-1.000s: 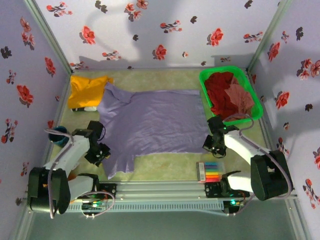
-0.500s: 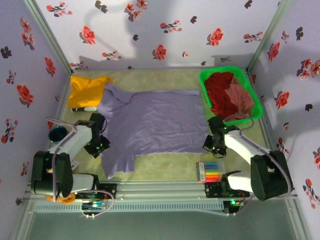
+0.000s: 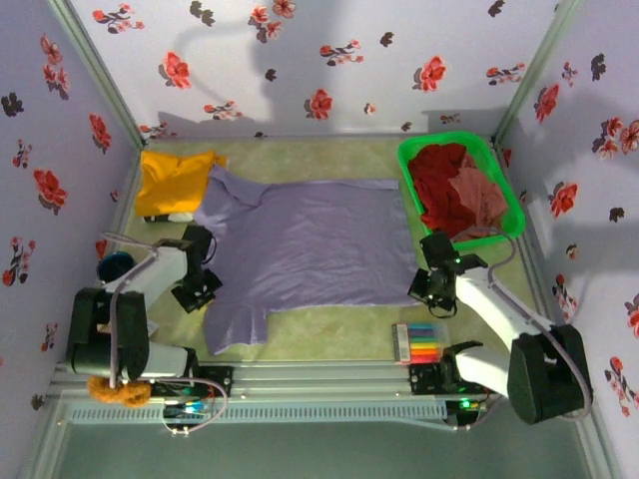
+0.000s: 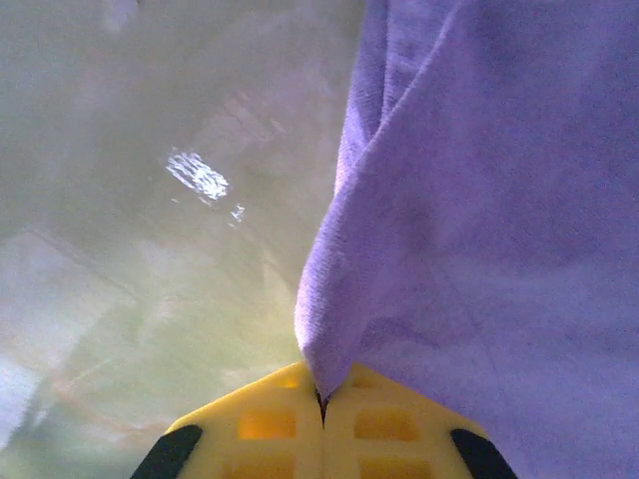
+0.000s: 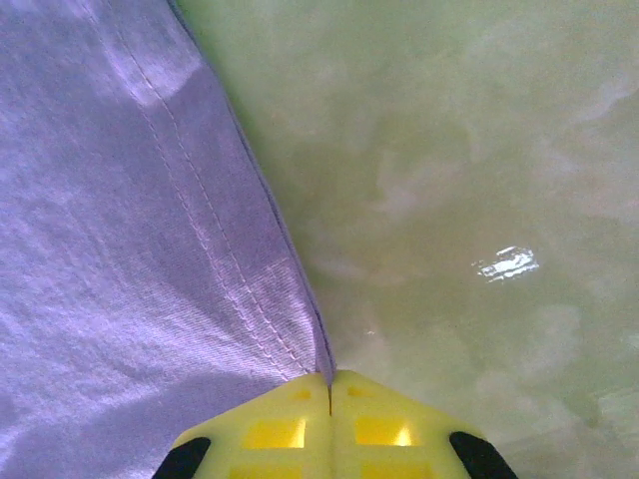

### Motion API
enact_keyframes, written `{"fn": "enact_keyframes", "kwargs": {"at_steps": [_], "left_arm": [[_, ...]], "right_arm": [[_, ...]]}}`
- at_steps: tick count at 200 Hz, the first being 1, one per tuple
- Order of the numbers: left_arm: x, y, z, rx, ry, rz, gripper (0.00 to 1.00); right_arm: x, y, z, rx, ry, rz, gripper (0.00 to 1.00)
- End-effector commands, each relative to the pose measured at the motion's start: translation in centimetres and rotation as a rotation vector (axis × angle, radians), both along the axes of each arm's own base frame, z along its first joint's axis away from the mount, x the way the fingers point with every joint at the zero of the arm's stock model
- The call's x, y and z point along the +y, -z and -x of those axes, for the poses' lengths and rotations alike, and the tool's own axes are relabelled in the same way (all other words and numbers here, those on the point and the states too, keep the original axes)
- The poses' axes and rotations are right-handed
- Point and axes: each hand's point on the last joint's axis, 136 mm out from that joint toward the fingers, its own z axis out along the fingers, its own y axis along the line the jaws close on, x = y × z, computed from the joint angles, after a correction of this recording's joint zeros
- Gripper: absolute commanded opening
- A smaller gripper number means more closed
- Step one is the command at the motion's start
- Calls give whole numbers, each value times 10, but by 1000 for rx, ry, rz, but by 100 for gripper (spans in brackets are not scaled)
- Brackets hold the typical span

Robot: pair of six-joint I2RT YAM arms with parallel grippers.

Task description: Fold and stack the t-shirts

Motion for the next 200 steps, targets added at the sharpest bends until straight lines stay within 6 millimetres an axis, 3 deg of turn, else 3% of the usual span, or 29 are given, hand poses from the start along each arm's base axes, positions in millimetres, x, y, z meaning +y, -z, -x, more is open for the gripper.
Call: {"fn": "enact_keyframes", "kwargs": {"at_steps": [1,42,75,91,112,130,166,200], "left_arm": [[15,-19,23,14,-20,-70,0],[12,-42,40,-76,-117,-28,0],[3,-53,25,-85,-108,24,0],[-10,-49,14,-43,-55,107,0],[-12,-52,-5,51,39,128,0],[-12,-55,-23,110,123,131,0],[-15,-52,-61,148,175,184,0],[-10,-59,-83,161,215,170,0]], "right_arm": [[-9,-3,16,27,70,11,0],[-1,-9,19,11,116,-50,0],[-1,-17,6,-6,48,-14,0],[6,-30,-11,-30,16,-31,0],[18,-41,-30,1,-33,-48,0],[16,-44,-44,0,-59,-10,0],[17,-42,-68,6,-95,31,0],[18,-39,-88,9,-99,52,0]]}}
